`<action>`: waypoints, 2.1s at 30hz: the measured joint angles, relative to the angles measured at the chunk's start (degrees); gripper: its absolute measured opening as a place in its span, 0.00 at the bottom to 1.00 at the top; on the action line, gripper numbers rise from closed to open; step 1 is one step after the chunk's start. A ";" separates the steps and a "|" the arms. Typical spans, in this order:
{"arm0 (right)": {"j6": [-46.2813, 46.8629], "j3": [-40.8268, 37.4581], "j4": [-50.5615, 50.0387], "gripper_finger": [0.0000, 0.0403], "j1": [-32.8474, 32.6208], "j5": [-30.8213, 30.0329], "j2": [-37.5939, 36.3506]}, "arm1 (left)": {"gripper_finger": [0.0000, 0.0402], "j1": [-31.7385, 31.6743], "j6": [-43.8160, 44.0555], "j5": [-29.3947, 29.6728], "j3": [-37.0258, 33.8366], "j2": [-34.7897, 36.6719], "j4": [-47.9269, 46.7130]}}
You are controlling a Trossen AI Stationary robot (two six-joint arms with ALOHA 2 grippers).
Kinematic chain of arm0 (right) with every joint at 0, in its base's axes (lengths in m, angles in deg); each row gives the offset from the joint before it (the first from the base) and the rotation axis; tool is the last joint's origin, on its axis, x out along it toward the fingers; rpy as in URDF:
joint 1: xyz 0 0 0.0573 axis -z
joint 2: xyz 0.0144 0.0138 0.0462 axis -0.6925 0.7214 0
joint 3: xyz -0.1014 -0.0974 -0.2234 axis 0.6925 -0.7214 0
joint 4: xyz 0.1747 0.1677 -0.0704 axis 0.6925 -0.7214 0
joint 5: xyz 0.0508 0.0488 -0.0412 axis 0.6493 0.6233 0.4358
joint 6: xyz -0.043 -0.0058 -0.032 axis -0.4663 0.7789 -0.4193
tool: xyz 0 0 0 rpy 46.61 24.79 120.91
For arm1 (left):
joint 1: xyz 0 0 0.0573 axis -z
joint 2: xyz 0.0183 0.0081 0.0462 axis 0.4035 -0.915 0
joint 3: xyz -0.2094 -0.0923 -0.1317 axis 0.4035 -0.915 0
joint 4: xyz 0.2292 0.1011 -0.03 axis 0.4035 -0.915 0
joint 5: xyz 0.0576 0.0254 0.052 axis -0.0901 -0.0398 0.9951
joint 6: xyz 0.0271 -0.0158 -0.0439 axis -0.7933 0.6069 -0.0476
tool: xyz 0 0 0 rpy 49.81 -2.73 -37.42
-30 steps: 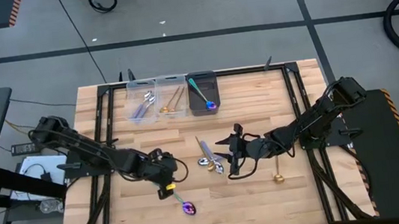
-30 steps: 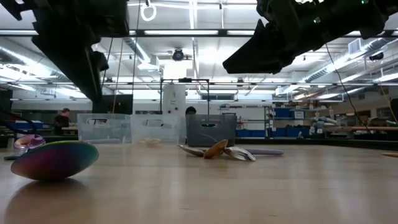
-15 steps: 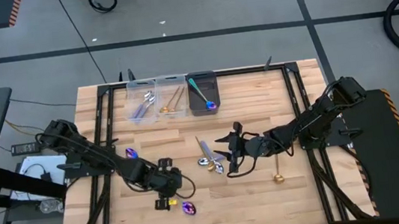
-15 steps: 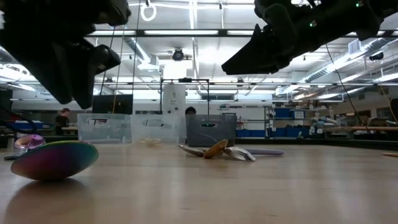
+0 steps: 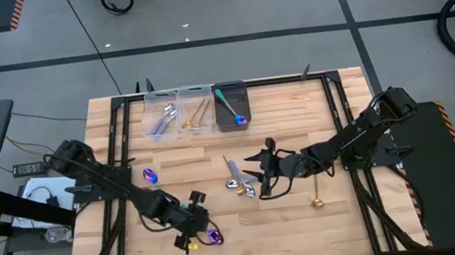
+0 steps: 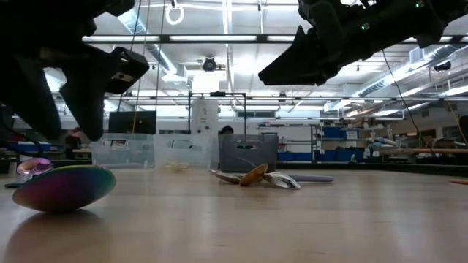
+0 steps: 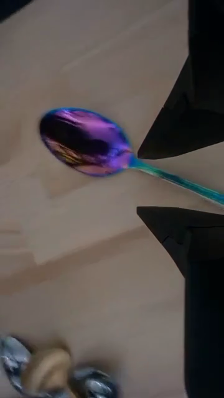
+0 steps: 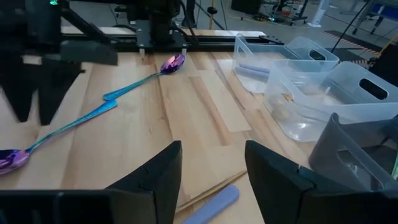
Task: Sort silverware by color (type)
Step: Put the iridescent spoon into the black bin
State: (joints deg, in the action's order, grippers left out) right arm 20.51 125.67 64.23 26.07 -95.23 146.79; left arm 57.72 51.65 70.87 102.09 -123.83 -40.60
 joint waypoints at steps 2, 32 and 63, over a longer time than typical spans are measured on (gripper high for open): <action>0.00 0.00 0.00 0.46 0.02 0.02 0.00 | 0.35 0.06 -0.23 -0.20 0.02 -1.18 -0.37; 0.00 -0.02 0.31 0.46 0.00 0.20 0.00 | 0.04 2.42 -20.00 3.52 0.10 -7.00 -4.21; 0.02 -0.02 0.37 0.46 0.00 0.15 0.00 | 0.01 1.86 -17.80 11.24 -0.02 -4.27 -7.73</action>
State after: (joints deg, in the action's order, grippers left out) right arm 20.53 125.65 64.60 26.07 -95.07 146.79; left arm 59.58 33.85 82.11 102.07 -128.09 -48.34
